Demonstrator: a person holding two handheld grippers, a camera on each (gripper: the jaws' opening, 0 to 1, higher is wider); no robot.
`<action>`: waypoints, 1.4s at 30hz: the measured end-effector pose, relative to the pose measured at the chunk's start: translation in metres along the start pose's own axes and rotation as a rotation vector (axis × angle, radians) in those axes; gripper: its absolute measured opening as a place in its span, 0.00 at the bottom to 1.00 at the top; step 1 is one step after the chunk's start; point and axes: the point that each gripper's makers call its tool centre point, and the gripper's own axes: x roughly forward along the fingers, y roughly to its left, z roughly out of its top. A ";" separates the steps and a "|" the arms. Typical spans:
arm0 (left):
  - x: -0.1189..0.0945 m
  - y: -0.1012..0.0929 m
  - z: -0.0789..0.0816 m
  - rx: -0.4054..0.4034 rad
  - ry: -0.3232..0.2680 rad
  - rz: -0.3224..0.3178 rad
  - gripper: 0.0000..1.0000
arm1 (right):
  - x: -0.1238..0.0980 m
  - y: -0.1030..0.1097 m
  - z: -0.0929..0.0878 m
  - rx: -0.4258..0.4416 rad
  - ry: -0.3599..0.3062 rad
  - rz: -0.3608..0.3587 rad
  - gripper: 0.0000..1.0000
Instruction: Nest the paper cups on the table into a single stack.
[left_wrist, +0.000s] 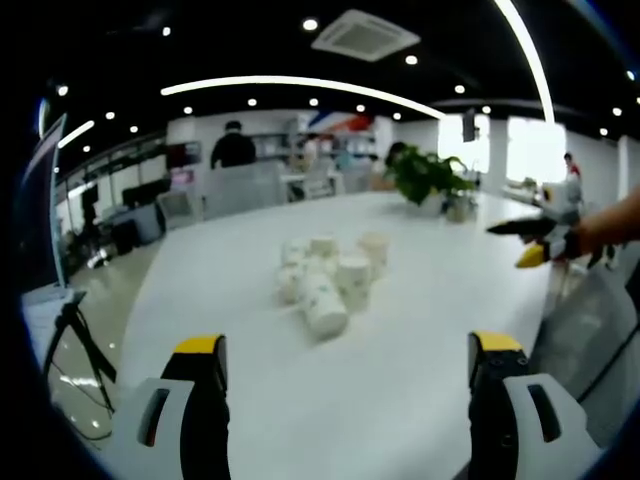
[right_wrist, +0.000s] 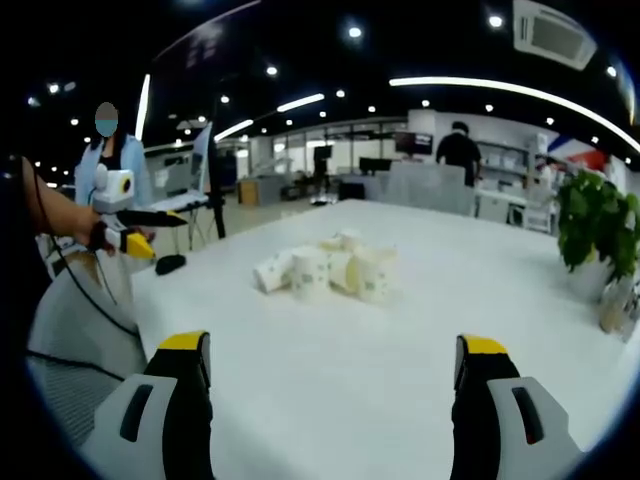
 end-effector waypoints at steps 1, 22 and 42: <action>0.000 0.000 -0.001 0.002 0.002 -0.001 1.00 | 0.000 0.000 0.000 0.000 0.000 0.000 1.00; 0.001 0.003 -0.002 -0.036 0.001 0.028 1.00 | 0.030 -0.014 0.001 -0.006 0.010 0.020 1.00; -0.003 -0.004 -0.011 -0.060 0.017 0.050 1.00 | 0.100 -0.051 0.029 -0.016 -0.019 0.041 0.97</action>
